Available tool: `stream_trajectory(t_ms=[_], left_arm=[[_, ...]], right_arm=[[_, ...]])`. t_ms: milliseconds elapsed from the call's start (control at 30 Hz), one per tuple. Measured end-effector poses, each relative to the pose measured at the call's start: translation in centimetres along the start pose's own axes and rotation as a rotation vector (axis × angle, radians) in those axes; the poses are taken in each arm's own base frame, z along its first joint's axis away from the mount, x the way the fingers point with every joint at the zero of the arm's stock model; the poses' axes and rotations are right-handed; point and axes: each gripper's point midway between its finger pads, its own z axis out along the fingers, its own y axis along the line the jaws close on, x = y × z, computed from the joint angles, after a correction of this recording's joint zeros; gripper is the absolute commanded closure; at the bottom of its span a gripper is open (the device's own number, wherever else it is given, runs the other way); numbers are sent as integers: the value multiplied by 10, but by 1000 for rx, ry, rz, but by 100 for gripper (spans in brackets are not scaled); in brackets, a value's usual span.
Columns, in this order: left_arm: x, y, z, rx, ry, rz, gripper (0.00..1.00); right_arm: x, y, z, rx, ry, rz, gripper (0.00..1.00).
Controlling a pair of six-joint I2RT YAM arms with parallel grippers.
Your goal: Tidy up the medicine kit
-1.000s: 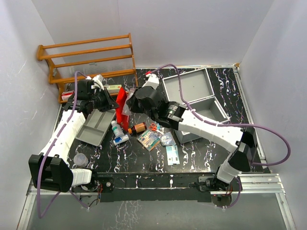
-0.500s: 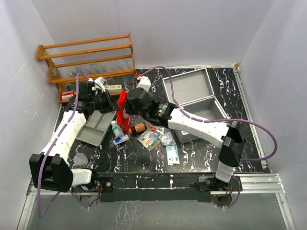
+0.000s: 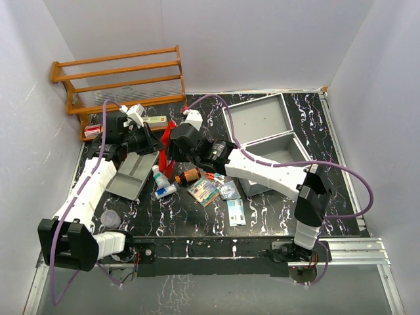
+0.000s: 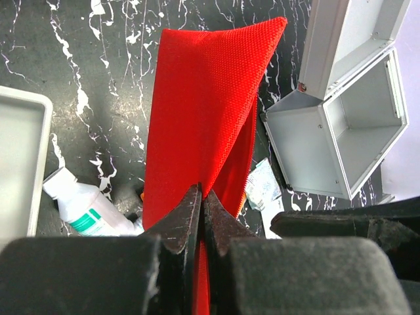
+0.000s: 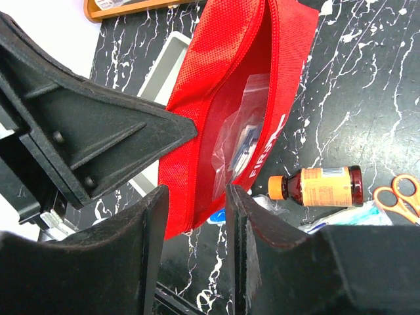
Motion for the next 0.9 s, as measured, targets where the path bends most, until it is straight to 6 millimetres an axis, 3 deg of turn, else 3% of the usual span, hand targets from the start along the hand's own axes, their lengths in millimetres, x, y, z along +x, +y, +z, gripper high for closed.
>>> stream_trajectory(t_ms=[400,600,733,900], left_arm=[[3,-11,-6,89,-47,90,100],[9,-15,-9,121,-48,119,100],[8,-19,-12,141,-58,140,100],[10,-22,-16,157,-65,163,100]], right_arm=[[-6,-3,-5,11,-20,-9,69],[2,-11,16,66,-19,-24,70],[11,-27,28,140,-19,-45,71],[7,-39,34,204,-57,-57,83]])
